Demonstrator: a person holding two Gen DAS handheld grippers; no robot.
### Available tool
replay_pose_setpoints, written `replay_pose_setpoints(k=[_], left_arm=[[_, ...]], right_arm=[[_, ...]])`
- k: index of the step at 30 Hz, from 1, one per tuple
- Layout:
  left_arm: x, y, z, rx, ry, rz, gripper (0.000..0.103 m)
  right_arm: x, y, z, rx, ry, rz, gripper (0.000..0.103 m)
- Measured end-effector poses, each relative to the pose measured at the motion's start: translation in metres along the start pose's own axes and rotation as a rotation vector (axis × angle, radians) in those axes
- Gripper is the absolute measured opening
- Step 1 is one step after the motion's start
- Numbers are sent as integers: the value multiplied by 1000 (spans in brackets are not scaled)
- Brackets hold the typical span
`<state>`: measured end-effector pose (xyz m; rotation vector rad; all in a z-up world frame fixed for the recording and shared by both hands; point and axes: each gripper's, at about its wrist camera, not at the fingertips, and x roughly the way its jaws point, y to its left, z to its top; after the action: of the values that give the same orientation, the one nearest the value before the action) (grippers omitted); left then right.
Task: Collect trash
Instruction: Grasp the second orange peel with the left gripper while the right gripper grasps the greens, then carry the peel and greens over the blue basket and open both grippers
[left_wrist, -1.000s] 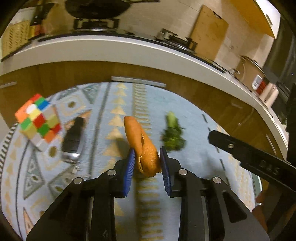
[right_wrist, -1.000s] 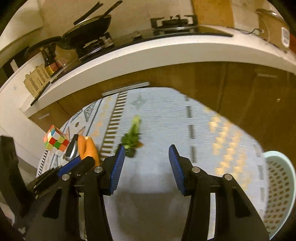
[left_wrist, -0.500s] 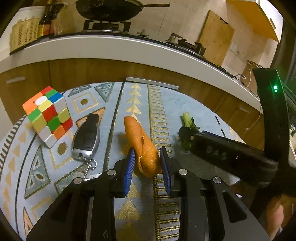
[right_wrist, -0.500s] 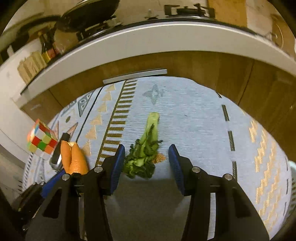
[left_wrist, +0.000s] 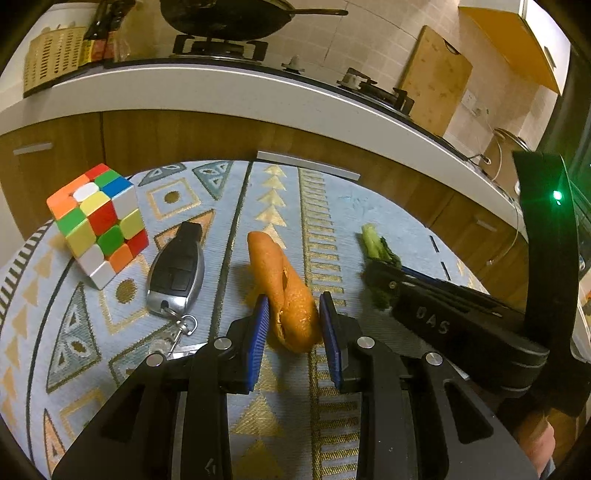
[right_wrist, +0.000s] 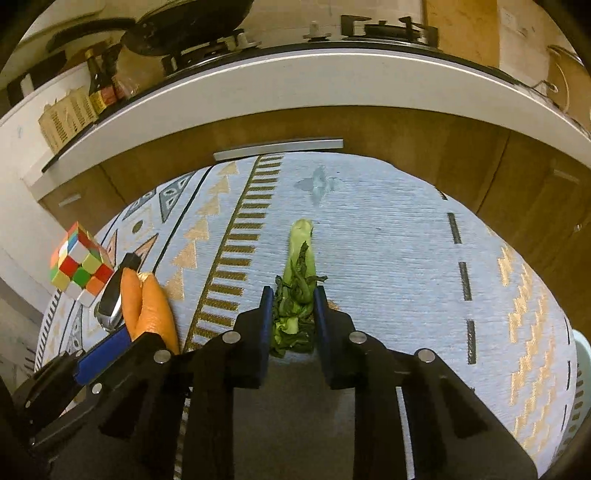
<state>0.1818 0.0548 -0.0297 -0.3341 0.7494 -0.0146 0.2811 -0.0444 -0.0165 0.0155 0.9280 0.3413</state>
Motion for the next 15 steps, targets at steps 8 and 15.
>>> replay_pose_setpoints(k=[8, 15], left_arm=[[1, 3, 2, -12, -10, -8, 27], [-2, -3, 0, 19, -30, -19, 27]], right_arm=[[-14, -11, -1, 50, -72, -19, 18], [-33, -12, -10, 35, -121, -22, 18]])
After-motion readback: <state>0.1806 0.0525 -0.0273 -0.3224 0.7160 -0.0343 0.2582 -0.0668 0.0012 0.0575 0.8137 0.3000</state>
